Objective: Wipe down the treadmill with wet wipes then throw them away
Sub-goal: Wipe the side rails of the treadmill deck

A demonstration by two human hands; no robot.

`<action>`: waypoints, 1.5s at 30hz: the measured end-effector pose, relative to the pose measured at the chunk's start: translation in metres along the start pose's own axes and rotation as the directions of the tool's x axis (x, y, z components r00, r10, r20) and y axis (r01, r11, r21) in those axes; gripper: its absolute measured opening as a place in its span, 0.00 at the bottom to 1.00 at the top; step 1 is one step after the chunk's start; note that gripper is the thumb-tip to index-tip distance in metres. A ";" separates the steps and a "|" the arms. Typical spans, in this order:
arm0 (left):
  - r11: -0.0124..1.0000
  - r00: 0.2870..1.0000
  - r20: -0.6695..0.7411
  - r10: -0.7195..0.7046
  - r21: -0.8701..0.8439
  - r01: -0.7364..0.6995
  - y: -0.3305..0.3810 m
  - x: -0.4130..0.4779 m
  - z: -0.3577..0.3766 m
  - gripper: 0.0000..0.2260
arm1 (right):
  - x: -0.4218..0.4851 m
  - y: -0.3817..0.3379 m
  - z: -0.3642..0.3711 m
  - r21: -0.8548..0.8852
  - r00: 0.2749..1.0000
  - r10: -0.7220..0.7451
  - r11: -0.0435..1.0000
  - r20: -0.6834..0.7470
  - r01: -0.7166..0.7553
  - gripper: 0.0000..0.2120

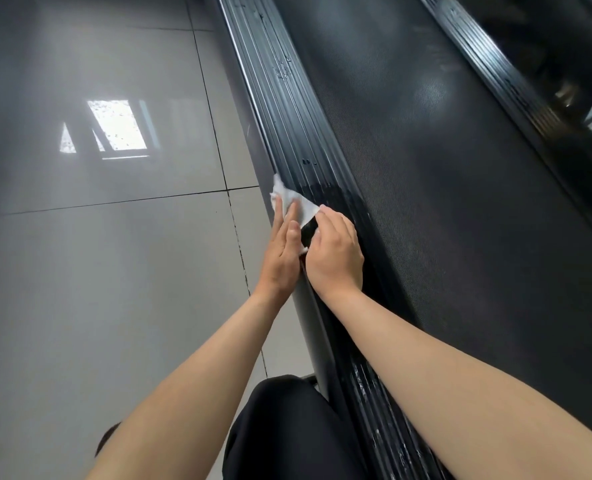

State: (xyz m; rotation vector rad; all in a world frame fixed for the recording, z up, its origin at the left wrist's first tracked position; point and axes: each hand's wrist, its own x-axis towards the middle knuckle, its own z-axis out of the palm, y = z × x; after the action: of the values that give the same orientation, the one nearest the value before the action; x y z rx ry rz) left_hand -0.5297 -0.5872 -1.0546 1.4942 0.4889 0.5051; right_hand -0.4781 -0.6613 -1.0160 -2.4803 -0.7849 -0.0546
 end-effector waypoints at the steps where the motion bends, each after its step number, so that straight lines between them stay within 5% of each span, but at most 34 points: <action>1: 0.999 0.999 -0.003 -0.044 -0.007 0.044 -0.005 -0.006 0.000 0.21 | 0.000 0.002 0.002 -0.004 1.000 -0.001 1.000 -0.004 0.001 0.23; 5: 0.972 0.970 0.066 -0.233 0.043 0.230 -0.040 -0.027 -0.009 0.14 | -0.001 0.001 0.007 -0.044 0.999 -0.019 0.999 -0.036 0.017 0.20; 12: 0.888 0.894 0.086 -0.440 -0.104 0.447 -0.040 -0.013 -0.005 0.29 | 0.000 0.002 0.007 -0.093 0.999 -0.044 0.995 -0.028 0.041 0.21; 15: 0.920 0.931 -0.021 -0.365 -0.159 0.357 -0.020 0.003 -0.003 0.14 | 0.001 0.002 0.007 -0.088 0.999 -0.042 0.995 -0.024 0.040 0.21; 18: 0.951 0.959 -0.081 -0.271 -0.177 0.253 -0.004 0.017 -0.002 0.11 | 0.002 0.002 0.006 -0.053 0.999 -0.023 0.998 -0.033 0.021 0.21; 23: 0.986 0.999 -0.026 -0.030 0.161 0.033 0.011 0.008 -0.008 0.16 | 0.003 0.004 0.002 0.096 0.996 0.064 0.994 -0.069 -0.057 0.21; 28: 0.879 0.961 0.096 0.260 0.389 -0.276 -0.010 -0.013 -0.017 0.15 | 0.002 0.002 -0.003 0.150 0.994 0.089 0.986 -0.064 -0.078 0.20; 39: 0.678 0.995 0.070 0.065 0.729 -0.095 0.019 0.067 -0.026 0.21 | 0.002 0.004 0.004 0.075 0.998 0.039 0.997 -0.056 -0.034 0.21; 45: 0.530 0.923 0.294 0.250 0.756 -0.384 0.005 0.035 -0.031 0.21 | 0.004 0.003 0.003 0.129 0.992 0.113 0.986 -0.054 -0.105 0.21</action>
State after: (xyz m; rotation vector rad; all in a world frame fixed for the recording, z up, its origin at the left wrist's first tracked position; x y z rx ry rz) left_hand -0.5204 -0.5417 -1.0498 2.5380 0.3211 0.4638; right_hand -0.4733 -0.6603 -1.0191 -2.3851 -0.6066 -0.0398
